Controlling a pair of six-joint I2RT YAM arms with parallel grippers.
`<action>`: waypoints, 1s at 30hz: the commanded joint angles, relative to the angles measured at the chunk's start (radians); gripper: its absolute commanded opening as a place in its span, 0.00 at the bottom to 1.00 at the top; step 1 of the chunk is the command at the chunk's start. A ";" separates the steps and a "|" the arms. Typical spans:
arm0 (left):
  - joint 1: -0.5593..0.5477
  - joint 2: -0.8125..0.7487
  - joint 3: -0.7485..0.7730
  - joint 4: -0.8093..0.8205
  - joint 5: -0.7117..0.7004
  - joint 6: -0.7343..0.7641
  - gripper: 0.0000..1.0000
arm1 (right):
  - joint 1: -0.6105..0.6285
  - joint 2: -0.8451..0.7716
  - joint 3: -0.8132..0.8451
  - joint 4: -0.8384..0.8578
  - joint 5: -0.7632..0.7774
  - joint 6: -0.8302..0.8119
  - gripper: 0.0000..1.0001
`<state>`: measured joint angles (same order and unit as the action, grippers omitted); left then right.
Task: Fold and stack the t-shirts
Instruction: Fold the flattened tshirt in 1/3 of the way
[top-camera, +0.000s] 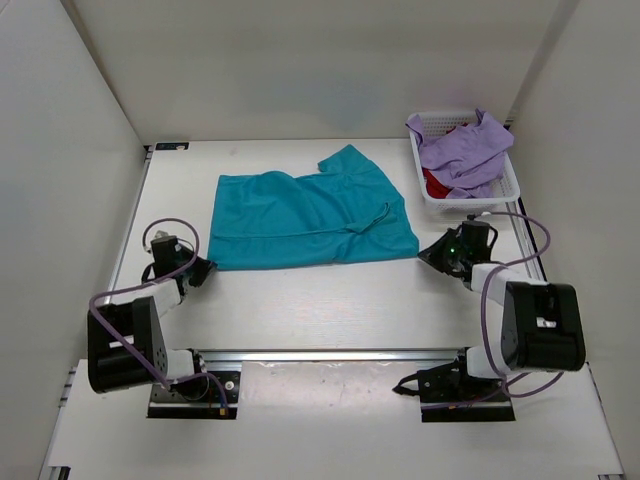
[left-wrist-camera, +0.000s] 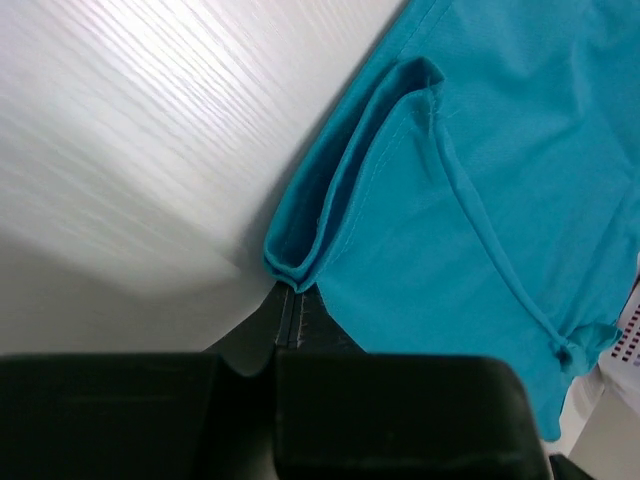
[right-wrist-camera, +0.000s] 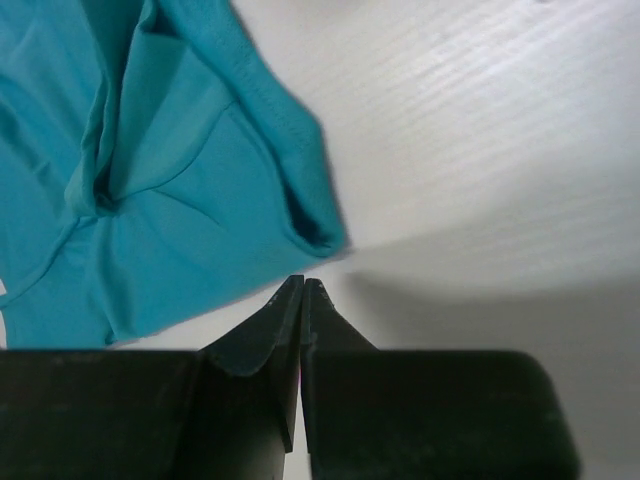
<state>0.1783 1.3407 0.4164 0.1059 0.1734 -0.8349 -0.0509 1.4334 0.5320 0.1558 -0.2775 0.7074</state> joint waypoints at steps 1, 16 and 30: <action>0.046 -0.066 -0.005 -0.070 -0.005 0.059 0.00 | -0.038 -0.086 -0.072 0.001 0.026 0.001 0.00; 0.039 -0.089 -0.019 -0.058 -0.003 0.056 0.00 | 0.034 0.117 0.043 0.083 -0.074 -0.042 0.37; 0.026 -0.064 0.016 -0.090 -0.012 0.080 0.00 | -0.007 -0.011 -0.016 0.019 0.006 -0.023 0.00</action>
<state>0.2001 1.2781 0.4026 0.0330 0.1593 -0.7837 -0.0326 1.5055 0.5411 0.1986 -0.3222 0.6880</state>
